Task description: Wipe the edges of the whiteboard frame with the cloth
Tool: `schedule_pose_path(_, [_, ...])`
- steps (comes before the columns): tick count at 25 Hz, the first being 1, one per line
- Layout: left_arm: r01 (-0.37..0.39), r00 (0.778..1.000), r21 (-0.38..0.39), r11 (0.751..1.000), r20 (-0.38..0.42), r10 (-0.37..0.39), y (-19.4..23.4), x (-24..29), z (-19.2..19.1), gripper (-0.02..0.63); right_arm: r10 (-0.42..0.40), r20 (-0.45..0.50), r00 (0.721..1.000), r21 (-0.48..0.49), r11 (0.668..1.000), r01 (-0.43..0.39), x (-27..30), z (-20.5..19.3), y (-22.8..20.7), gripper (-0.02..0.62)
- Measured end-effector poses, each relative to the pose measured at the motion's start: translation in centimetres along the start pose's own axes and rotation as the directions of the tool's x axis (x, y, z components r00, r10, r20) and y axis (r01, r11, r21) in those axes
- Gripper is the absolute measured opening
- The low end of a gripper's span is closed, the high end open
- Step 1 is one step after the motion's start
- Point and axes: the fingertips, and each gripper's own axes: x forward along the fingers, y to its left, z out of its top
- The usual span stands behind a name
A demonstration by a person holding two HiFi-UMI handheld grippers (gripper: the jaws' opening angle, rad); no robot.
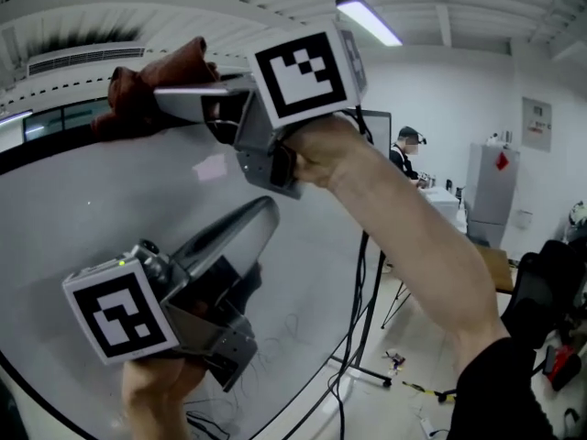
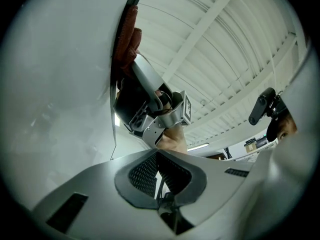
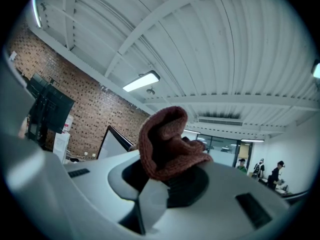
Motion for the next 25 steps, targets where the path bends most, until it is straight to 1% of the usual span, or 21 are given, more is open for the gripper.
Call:
schedule_pose_path(2, [0.013,1.0,0.0,1.0,0.008,-0.013,0.1,-0.1,0.1,-0.003,-0.013,-0.01,1.0,-0.03,0.999,0.013,0.0,0.1,0.2,0.078])
schedule_pose_path(6, [0.047,0.999,-0.026,0.999,0.021,-0.046,0.7,-0.1,-0.2,-0.003,-0.045,-0.02,0.999,-0.04,0.998,0.044,0.0,-0.3,0.3,0.078])
schedule_pose_path(9, [0.063,0.998,-0.039,0.997,0.014,-0.062,1.4,-0.1,-0.5,-0.003,-0.049,-0.025,0.998,-0.06,0.997,0.048,0.2,-0.6,0.3,0.078])
schedule_pose_path(14, [0.068,0.998,-0.029,0.997,-0.017,-0.068,1.9,0.6,-1.3,-0.003,-0.042,-0.007,0.999,-0.057,0.998,0.041,-0.5,-0.8,-0.1,0.078])
schedule_pose_path(18, [0.073,0.996,0.001,0.997,-0.045,-0.073,2.0,2.0,-1.8,-0.003,-0.053,-0.001,0.999,-0.056,0.997,0.053,-1.8,-0.6,-1.1,0.078])
schedule_pose_path(20, [0.072,0.996,0.001,0.997,-0.054,-0.072,2.3,3.2,-2.3,-0.003,-0.045,0.005,0.999,-0.059,0.997,0.046,-2.7,-0.6,-1.9,0.078])
schedule_pose_path(23, [0.076,0.995,-0.04,0.996,-0.055,-0.078,3.0,5.2,-3.9,-0.003,-0.014,0.008,1.0,-0.078,0.997,0.015,-4.2,-1.2,-2.9,0.078])
schedule_pose_path(25, [0.057,0.996,-0.01,0.998,-0.061,-0.058,3.0,5.7,-4.2,-0.003,0.004,0.006,1.0,-0.085,0.996,-0.003,-4.8,-1.6,-2.9,0.077])
